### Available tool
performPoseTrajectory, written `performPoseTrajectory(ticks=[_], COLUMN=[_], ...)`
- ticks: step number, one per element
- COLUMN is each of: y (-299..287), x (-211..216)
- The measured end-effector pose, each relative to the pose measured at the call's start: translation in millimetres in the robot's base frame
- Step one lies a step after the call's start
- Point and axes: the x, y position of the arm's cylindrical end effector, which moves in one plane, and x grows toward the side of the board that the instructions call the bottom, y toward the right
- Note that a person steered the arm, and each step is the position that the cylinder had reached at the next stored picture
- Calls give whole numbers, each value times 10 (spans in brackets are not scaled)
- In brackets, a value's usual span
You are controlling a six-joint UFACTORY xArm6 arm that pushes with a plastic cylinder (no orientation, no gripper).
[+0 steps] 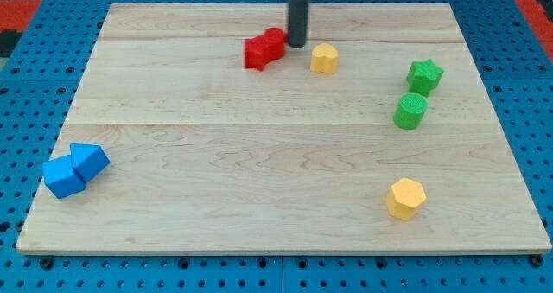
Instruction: Move the yellow heart towards the top right
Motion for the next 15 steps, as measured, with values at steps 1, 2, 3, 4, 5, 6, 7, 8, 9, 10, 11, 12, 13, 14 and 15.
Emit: performPoseTrajectory(ticks=[1, 2, 3, 4, 5, 6, 7, 8, 9, 10, 11, 12, 13, 14, 15], y=[-205, -68, 433, 963, 1193, 862, 814, 528, 465, 656, 678, 294, 726, 1096, 766], x=[125, 501, 562, 541, 244, 151, 432, 507, 415, 197, -37, -170, -173, -283, -370])
